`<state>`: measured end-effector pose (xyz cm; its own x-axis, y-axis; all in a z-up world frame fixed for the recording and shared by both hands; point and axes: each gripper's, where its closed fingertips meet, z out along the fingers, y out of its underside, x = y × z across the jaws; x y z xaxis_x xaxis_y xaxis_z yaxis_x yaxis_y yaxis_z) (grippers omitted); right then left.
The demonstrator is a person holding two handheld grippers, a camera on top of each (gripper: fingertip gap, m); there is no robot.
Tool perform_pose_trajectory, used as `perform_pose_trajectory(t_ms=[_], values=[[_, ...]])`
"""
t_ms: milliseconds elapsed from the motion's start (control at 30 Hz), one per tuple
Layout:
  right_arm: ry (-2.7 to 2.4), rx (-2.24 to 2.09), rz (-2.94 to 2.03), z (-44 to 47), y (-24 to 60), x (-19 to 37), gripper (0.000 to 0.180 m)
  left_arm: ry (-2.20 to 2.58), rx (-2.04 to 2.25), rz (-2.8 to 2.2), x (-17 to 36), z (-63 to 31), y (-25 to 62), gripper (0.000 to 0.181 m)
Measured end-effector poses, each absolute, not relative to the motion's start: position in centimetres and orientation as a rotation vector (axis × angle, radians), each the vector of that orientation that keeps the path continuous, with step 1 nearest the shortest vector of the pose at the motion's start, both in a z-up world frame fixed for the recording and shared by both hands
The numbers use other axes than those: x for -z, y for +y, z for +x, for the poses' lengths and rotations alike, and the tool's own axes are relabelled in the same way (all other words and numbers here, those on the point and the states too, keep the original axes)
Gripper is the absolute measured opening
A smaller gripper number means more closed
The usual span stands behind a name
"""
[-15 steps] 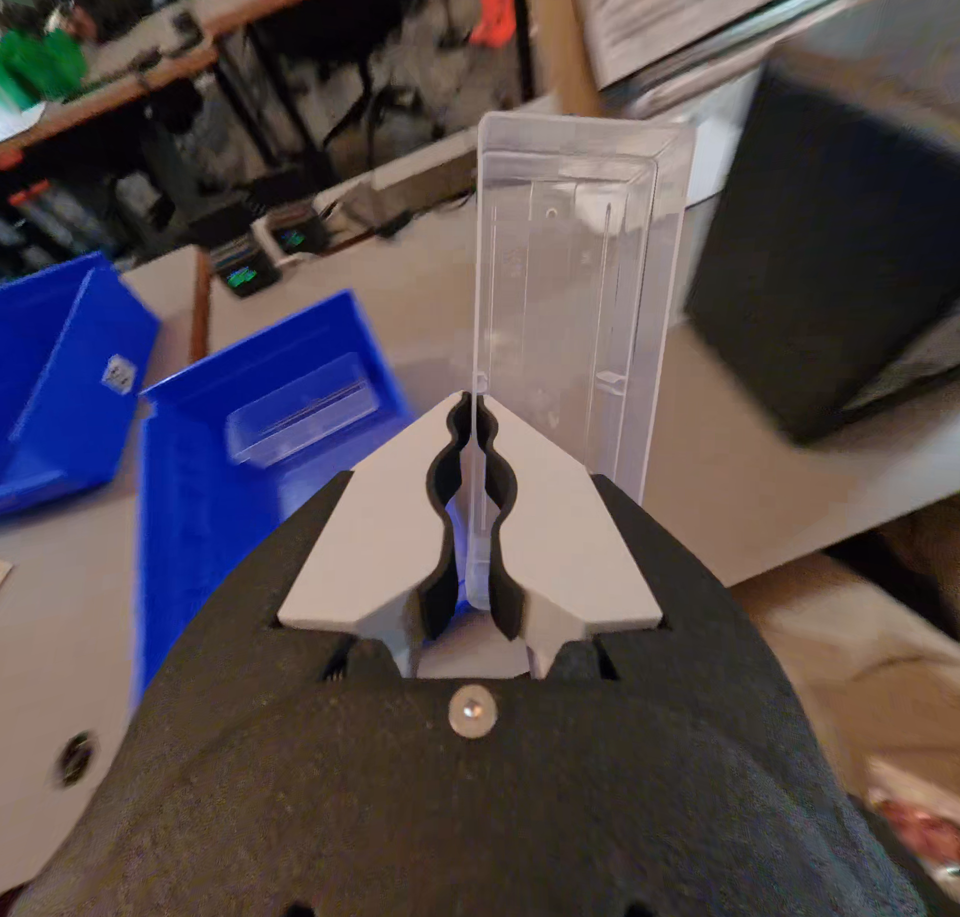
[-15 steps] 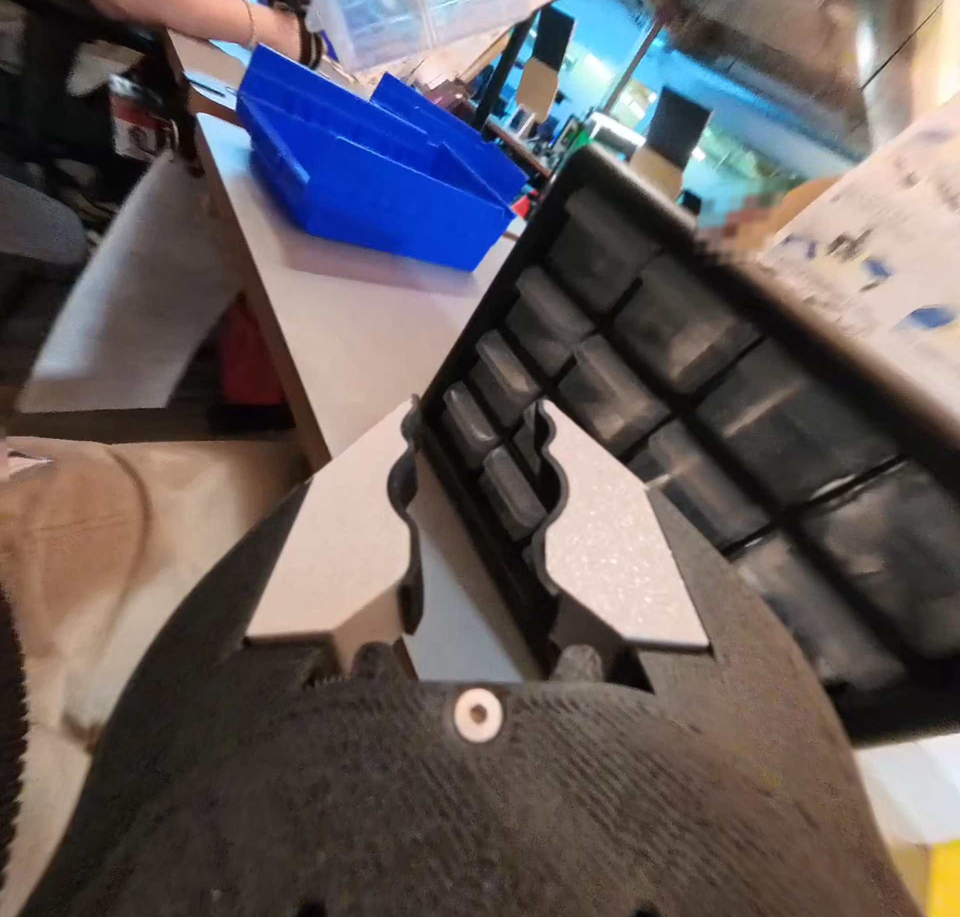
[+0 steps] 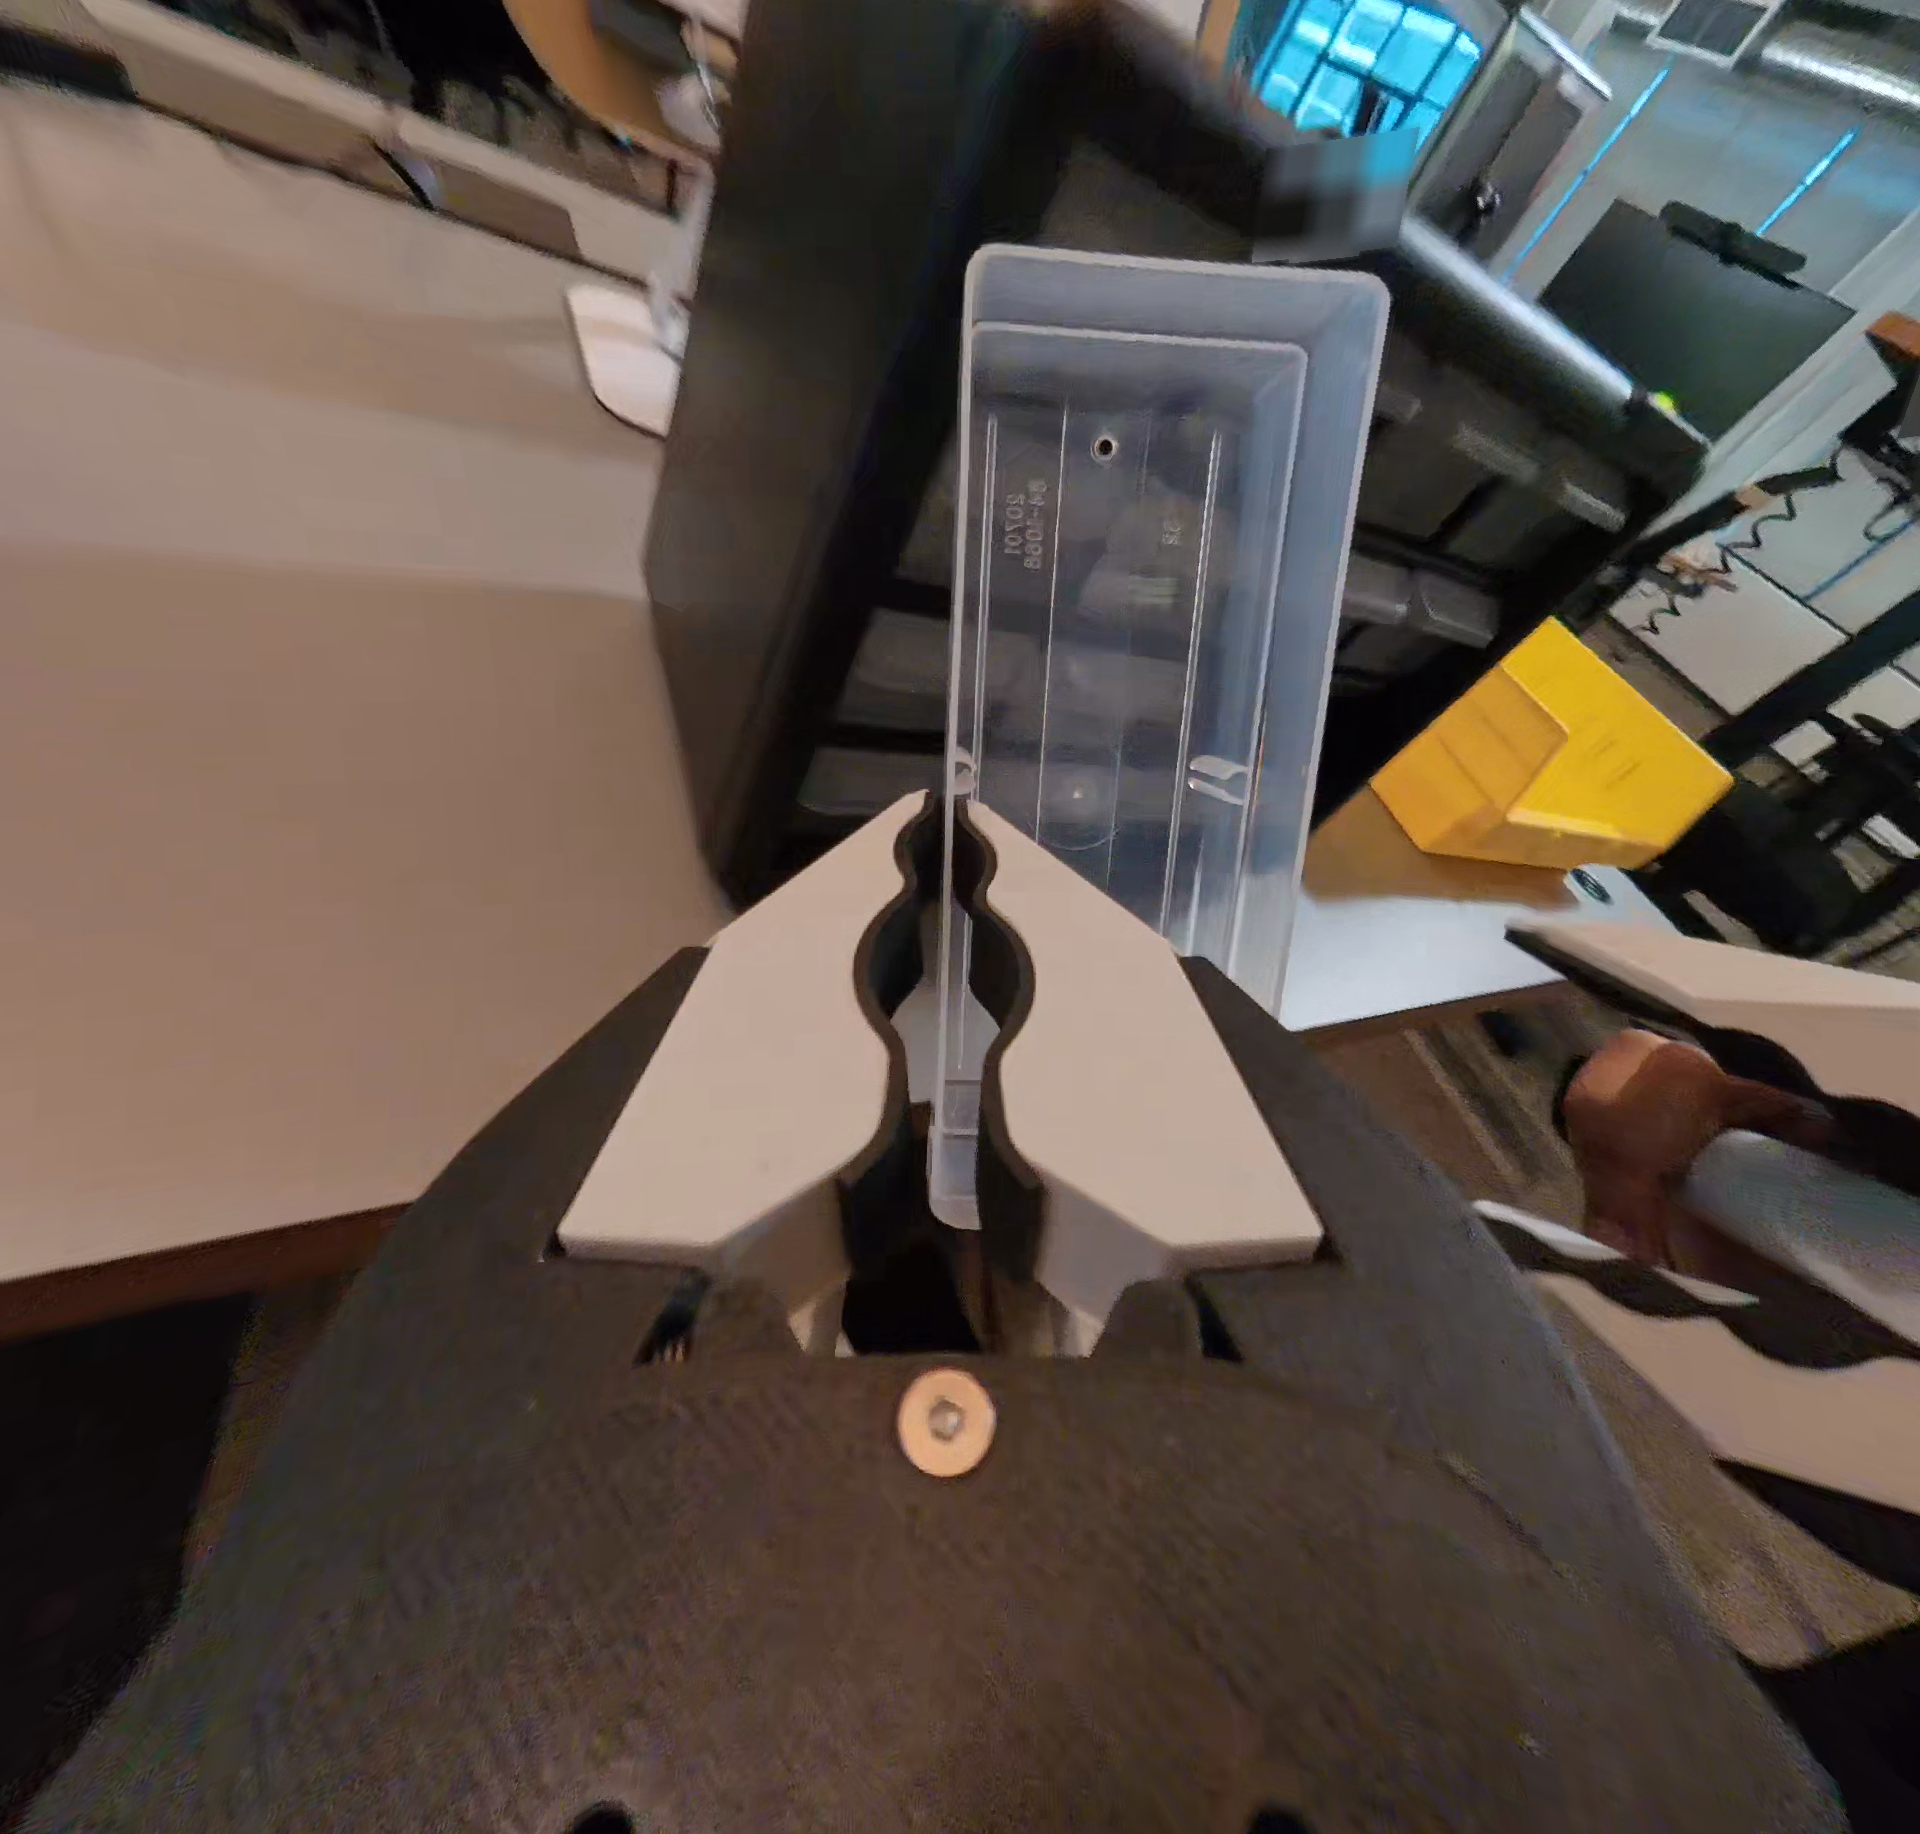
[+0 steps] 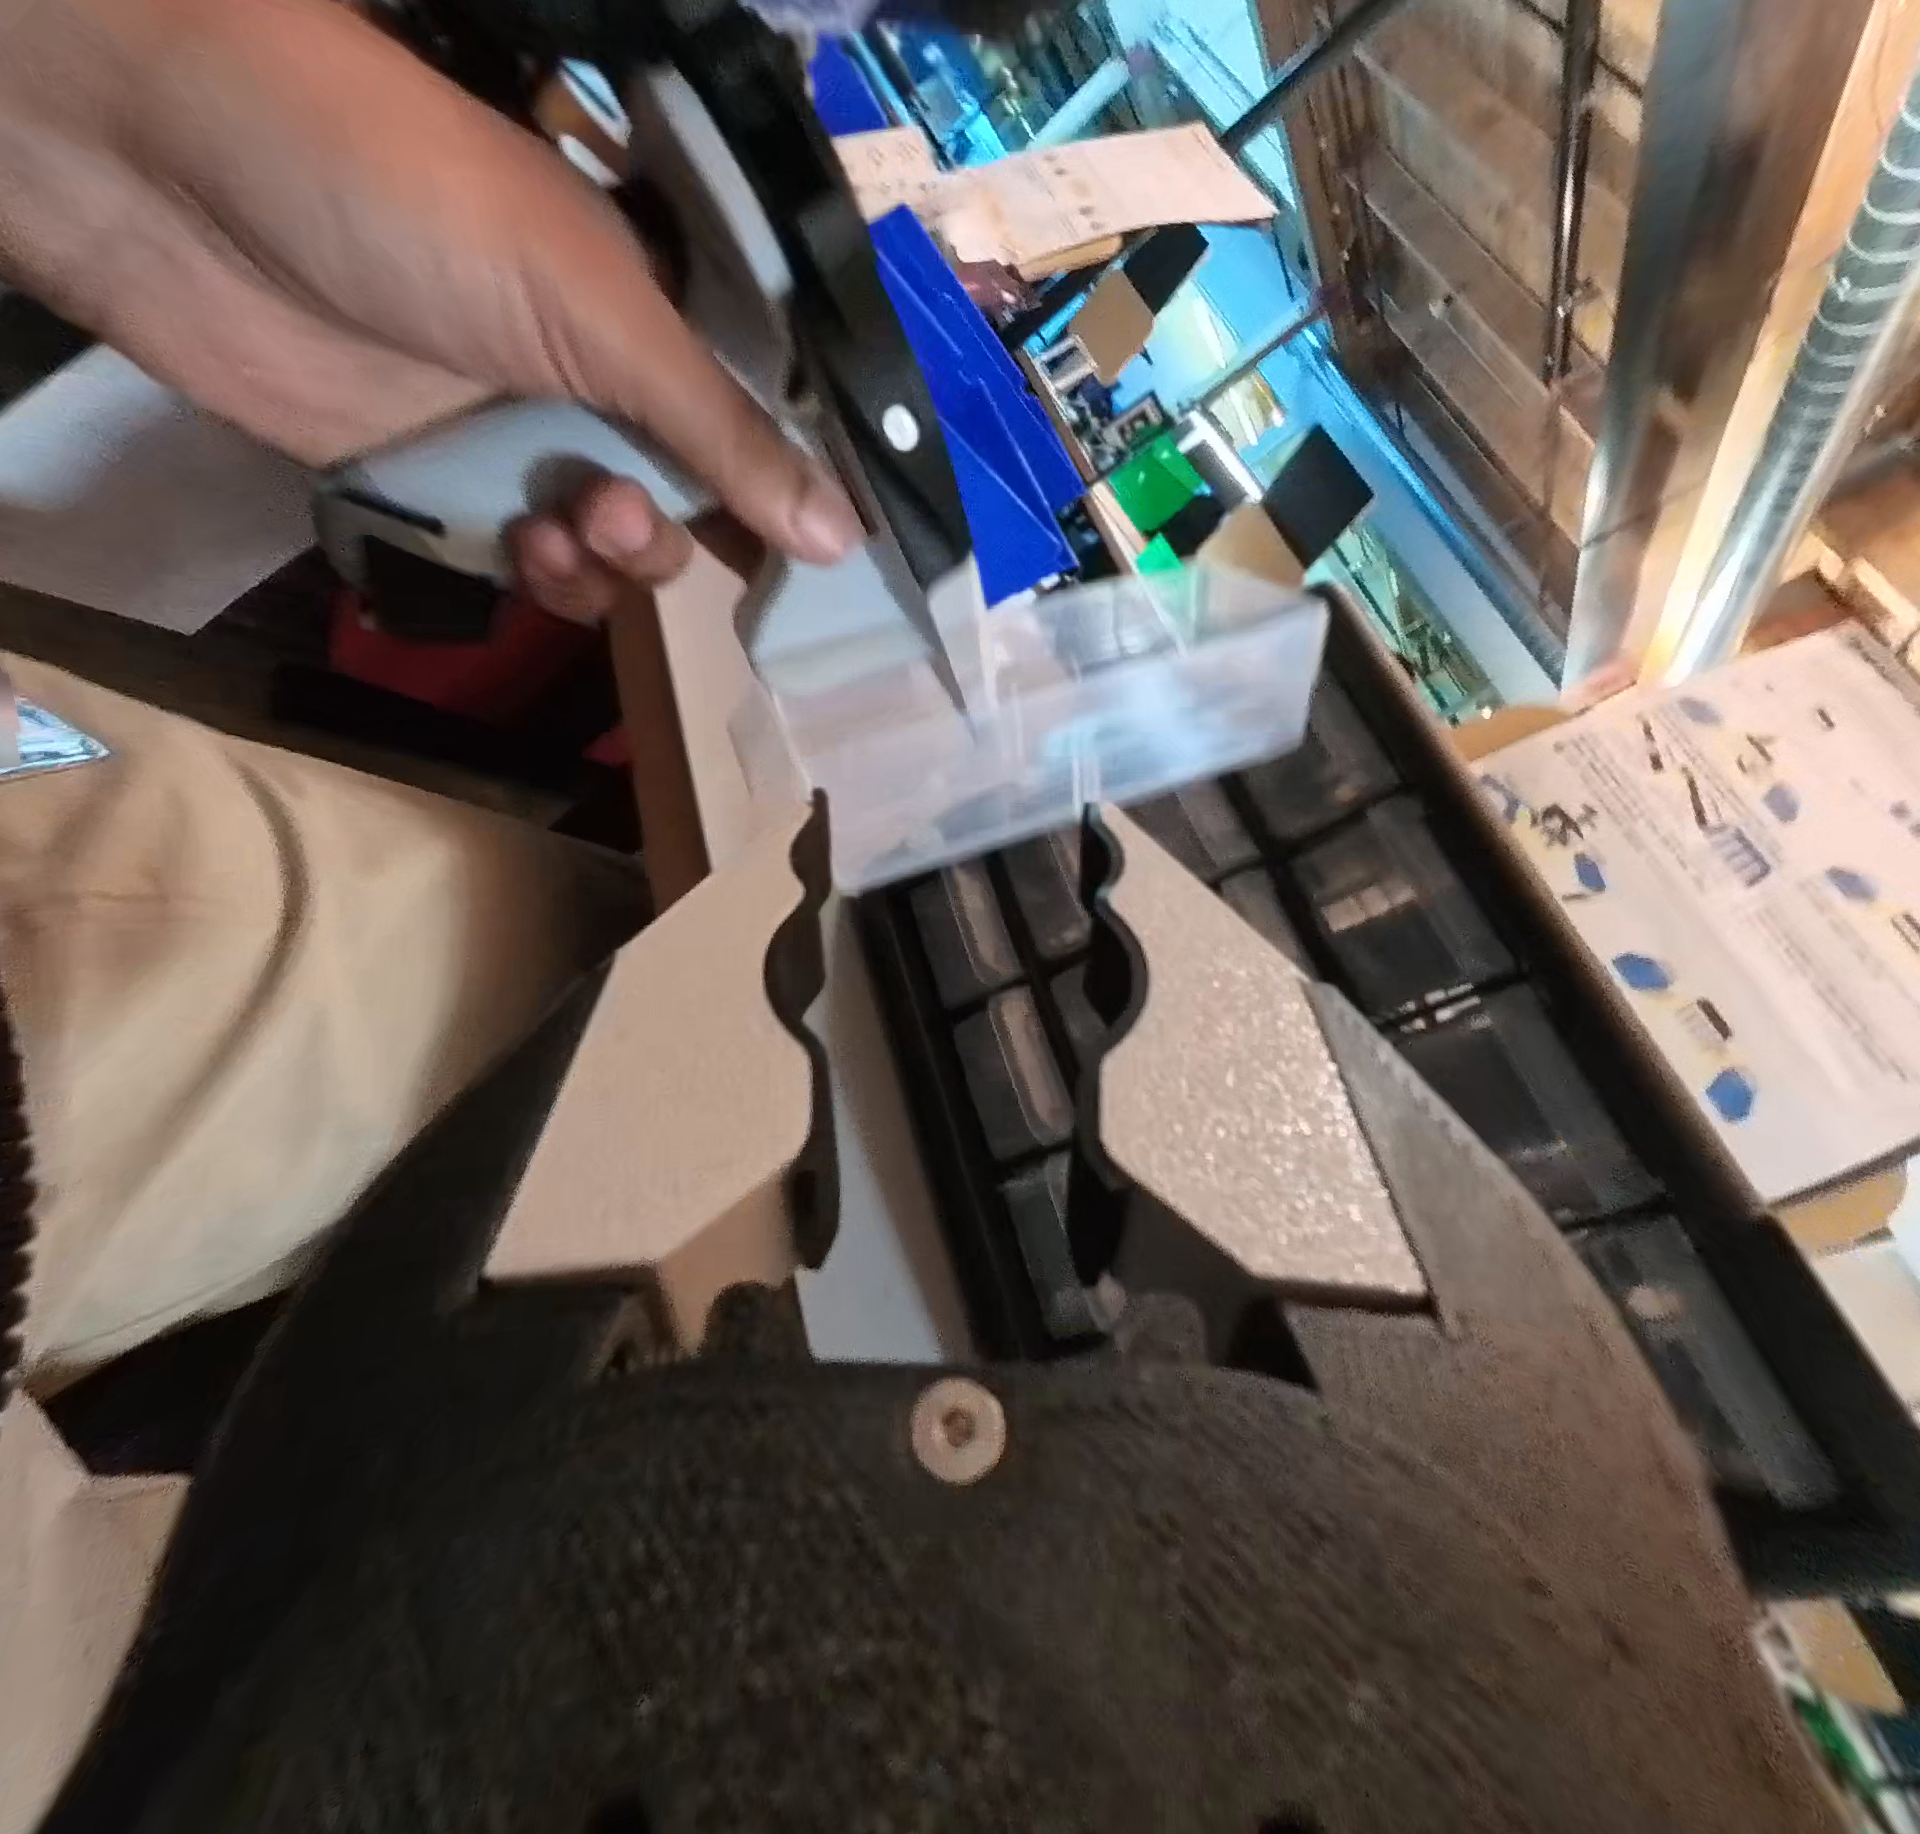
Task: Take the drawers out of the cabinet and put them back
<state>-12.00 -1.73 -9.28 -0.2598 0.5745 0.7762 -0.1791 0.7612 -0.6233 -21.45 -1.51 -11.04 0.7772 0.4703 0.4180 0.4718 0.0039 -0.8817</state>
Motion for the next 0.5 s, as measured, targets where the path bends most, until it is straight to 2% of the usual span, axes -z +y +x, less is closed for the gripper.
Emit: perform_pose_trajectory(t_ms=[267,300,333,500], values=[[-1.879,-0.534,-0.234,-11.9,-2.9,13.5,0.047,-0.806,0.07,-1.697,12.4,-18.5,2.3,0.0],[-1.889,-0.46,-0.248,-12.2,-2.3,14.1,0.042,-0.8,0.07,-1.705,12.5,-18.1,2.6,0.0],[-1.907,-0.383,-0.26,-12.4,-1.6,14.7,0.029,-0.792,0.073,-1.711,12.5,-17.7,2.9,0.0],[-1.964,-0.206,-0.253,-12.4,-0.4,16.1,0.015,-0.766,0.078,-1.707,12.4,-16.9,4.0,0.0]])
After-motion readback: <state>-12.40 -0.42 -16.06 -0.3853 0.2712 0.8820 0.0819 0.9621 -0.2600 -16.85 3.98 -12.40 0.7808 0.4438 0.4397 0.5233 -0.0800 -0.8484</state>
